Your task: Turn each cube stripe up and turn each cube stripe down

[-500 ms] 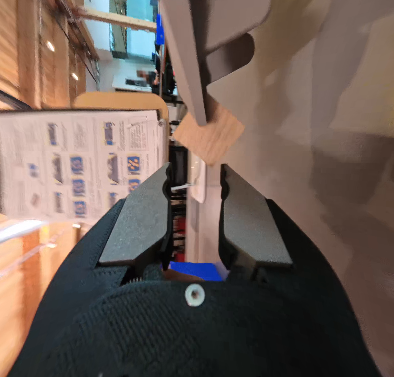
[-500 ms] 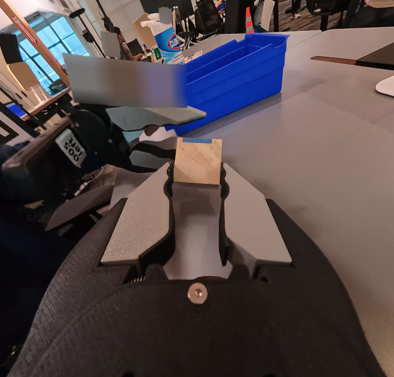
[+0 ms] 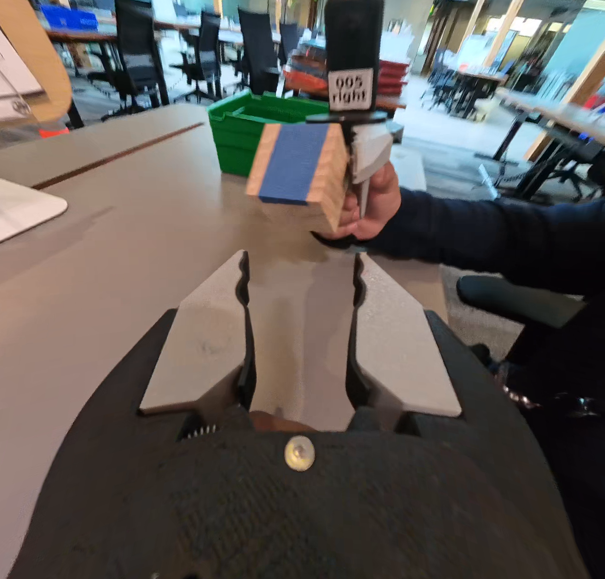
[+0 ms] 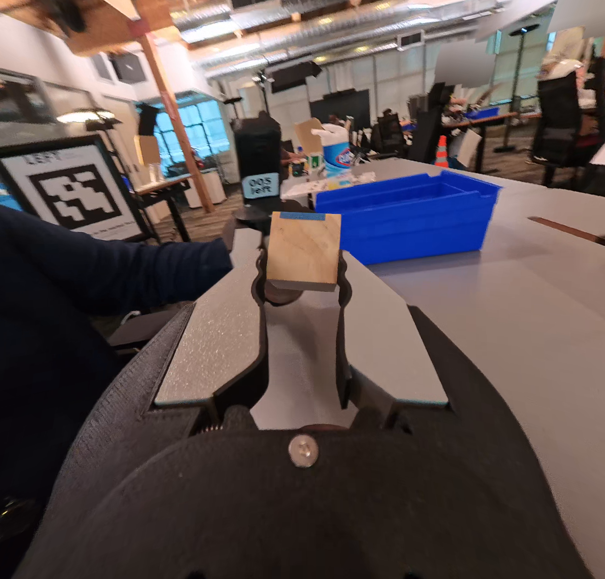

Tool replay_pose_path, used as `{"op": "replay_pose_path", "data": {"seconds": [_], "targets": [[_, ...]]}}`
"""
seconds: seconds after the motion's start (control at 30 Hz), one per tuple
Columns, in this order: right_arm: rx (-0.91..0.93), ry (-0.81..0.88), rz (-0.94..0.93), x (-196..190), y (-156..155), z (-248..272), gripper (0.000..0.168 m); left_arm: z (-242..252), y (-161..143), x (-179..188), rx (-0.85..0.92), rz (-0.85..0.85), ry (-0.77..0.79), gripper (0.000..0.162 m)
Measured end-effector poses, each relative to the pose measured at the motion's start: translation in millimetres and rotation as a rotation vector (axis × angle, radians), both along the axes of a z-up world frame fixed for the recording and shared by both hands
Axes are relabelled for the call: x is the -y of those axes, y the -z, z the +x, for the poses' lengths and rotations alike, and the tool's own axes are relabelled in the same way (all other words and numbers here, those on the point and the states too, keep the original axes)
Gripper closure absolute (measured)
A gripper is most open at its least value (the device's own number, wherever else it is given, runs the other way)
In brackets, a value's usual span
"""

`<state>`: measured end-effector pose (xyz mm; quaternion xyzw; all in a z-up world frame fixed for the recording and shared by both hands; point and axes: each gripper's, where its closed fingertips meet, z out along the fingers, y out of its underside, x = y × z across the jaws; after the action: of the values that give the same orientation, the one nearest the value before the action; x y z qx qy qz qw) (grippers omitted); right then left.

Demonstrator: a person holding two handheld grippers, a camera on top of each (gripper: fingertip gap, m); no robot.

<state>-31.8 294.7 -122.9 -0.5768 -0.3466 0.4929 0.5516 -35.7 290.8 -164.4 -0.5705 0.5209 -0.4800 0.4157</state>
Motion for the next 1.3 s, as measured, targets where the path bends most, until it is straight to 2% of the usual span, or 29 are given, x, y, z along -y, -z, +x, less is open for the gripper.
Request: {"op": "replay_pose_path", "data": {"seconds": [0.13,0.37,0.47,0.57,0.73,0.93,1.3], "targets": [[-0.045,-0.084,0.018,12.8,-6.9,-4.0,0.127,-2.6,-22.6,0.9,0.142,-0.038,0.016,0.110],[-0.066,-0.071,-0.011,7.1,-4.2,-3.9,0.127,1.4,-31.5,8.7,0.198,-0.087,0.062,0.104],[-0.071,-0.092,-0.017,9.5,-3.2,-8.0,0.127,4.3,-32.5,3.5,0.206,-0.071,0.034,0.116],[-0.079,-0.100,-0.016,11.0,-4.6,-7.9,0.127,5.0,-35.1,5.2,0.226,-0.068,0.049,0.117],[-0.024,-0.081,-0.017,9.1,2.0,-9.6,0.127,2.2,-31.8,3.6,0.142,0.011,0.057,0.117],[0.024,-0.050,-0.015,5.8,7.1,-11.5,0.125,-3.0,-17.1,-1.2,-0.072,0.178,0.029,0.118],[0.109,0.008,0.028,1.7,16.4,-15.0,0.121,-6.4,-8.9,-4.4,-0.167,0.159,0.013,0.119]]}}
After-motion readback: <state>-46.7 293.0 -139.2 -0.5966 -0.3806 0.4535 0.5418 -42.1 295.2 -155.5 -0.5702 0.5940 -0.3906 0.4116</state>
